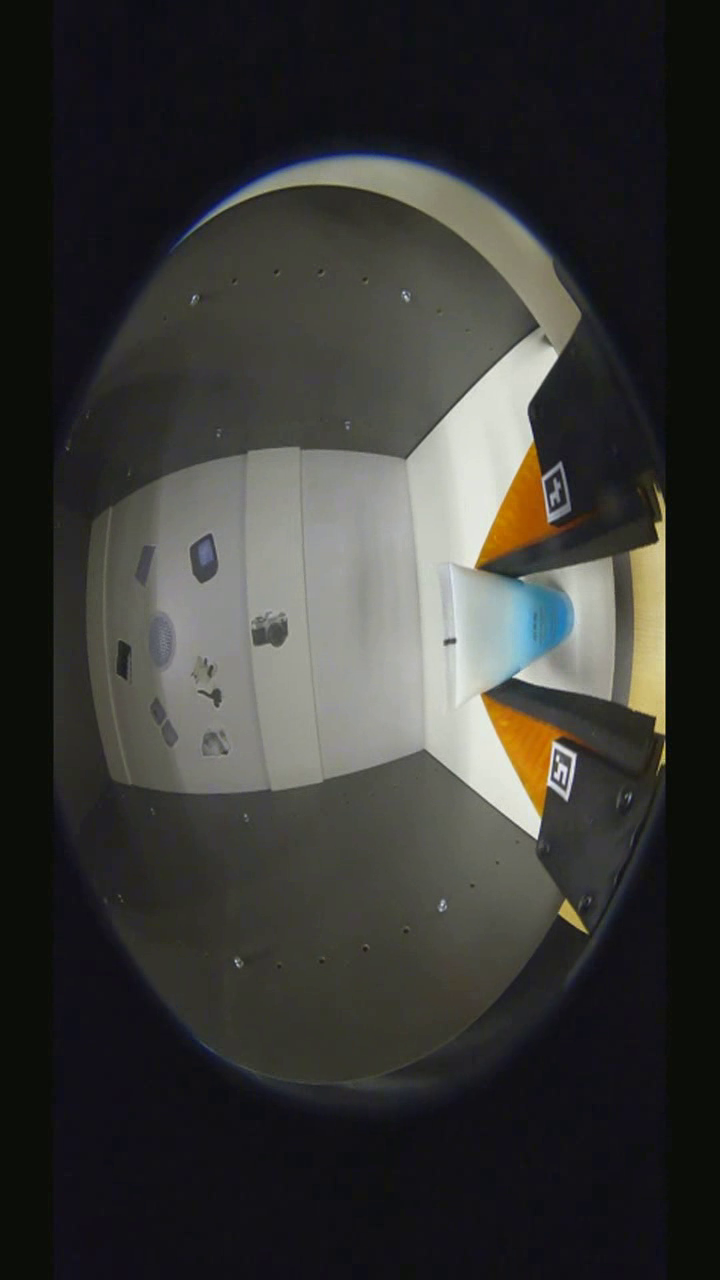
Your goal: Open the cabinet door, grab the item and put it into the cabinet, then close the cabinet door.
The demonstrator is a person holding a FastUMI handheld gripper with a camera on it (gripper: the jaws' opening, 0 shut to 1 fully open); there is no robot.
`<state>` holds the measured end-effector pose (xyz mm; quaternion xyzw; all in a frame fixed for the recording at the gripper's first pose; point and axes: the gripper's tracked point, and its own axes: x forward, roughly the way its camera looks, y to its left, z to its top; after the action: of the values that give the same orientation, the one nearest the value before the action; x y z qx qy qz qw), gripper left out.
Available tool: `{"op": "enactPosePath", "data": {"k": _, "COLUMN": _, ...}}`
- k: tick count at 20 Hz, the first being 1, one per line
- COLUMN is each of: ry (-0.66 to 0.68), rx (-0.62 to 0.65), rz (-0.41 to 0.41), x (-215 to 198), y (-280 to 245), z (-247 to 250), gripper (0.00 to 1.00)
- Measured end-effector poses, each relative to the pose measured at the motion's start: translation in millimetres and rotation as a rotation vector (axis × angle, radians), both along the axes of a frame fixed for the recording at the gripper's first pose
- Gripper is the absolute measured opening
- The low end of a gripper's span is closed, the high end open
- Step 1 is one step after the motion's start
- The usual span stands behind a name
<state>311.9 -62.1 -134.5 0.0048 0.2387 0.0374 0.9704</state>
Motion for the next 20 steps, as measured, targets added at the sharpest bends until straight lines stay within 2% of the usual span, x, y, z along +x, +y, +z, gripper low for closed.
{"op": "enactPosePath", "data": {"k": 1, "ry": -0.004, "rx": -0.002, "rz": -0.001, "x": -1, "y": 0, "z": 1, "gripper": 0.76}}
{"op": "enactPosePath", "data": {"k": 4, "ry": -0.009, "rx": -0.006, "rz": -0.002, "x": -10, "y": -1, "z": 8, "gripper": 0.96}}
{"op": "enactPosePath", "data": {"k": 5, "ry": -0.026, "rx": 0.003, "rz": -0.002, "x": -15, "y": -1, "z": 15, "gripper": 0.98}}
{"op": "enactPosePath", "data": {"k": 8, "ry": -0.077, "rx": -0.006, "rz": 0.005, "x": -40, "y": -3, "z": 36, "gripper": 0.97}}
{"op": "enactPosePath", "data": {"k": 11, "ry": -0.106, "rx": -0.012, "rz": 0.050, "x": -81, "y": 6, "z": 59, "gripper": 0.97}}
{"op": "enactPosePath", "data": {"k": 15, "ry": -0.160, "rx": -0.029, "rz": 0.132, "x": -157, "y": 20, "z": 81, "gripper": 0.97}}
{"op": "enactPosePath", "data": {"k": 20, "ry": -0.131, "rx": 0.067, "rz": 0.227, "x": -260, "y": 27, "z": 90, "gripper": 0.97}}
